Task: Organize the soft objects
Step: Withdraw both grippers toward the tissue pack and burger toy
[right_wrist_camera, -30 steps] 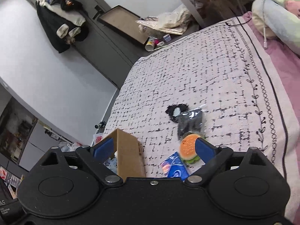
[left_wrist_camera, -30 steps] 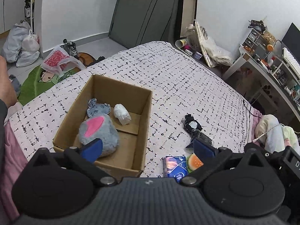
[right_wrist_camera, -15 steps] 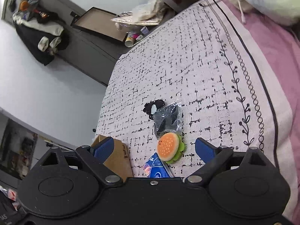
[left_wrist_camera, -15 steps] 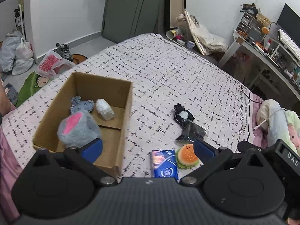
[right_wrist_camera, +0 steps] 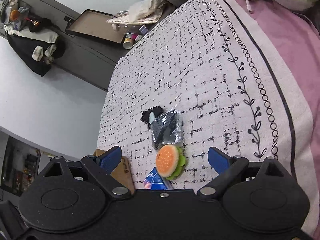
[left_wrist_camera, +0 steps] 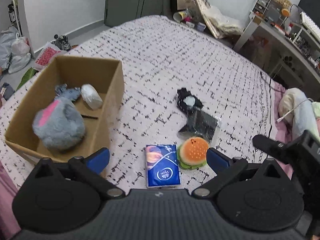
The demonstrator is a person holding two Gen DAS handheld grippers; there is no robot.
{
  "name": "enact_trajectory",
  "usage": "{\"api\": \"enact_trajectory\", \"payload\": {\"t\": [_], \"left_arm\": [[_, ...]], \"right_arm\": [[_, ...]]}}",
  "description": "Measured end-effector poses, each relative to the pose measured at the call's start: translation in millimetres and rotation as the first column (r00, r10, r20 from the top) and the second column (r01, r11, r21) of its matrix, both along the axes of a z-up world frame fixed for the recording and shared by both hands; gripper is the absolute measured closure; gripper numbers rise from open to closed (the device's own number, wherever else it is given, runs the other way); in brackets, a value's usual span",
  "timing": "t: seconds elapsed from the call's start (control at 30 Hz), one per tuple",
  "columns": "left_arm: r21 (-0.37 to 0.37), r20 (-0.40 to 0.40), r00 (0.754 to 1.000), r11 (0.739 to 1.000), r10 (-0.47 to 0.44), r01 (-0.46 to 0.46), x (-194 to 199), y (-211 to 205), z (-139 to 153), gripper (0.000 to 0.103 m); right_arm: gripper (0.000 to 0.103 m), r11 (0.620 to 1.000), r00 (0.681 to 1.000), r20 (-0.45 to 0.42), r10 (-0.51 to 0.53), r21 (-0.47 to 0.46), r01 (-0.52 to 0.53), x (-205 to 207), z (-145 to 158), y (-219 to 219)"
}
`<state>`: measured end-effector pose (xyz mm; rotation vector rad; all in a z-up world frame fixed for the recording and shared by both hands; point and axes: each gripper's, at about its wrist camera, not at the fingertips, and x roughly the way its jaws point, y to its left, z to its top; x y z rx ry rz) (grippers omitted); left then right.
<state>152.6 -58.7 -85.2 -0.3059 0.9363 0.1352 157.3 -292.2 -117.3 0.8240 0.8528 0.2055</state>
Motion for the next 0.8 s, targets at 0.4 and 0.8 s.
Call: {"api": "enact_trajectory", "payload": {"t": [0.4, 0.8], "left_arm": [[-0.025, -0.075, 0.996, 0.999, -0.043, 0.042, 15.6, -26.8, -42.6, 0.003], [-0.077, -0.115, 0.993, 0.997, -0.024, 0.015, 29.2, -28.3, -71.5, 0.01]], "right_arm": [[0.01, 1.0, 0.998, -0.063, -0.015, 0.014, 0.016, 9.0, -18.3, -8.5], [0.01, 0.999, 0.991, -0.135, 0.004, 0.04, 0.002, 17.8, -41.7, -2.9]]}}
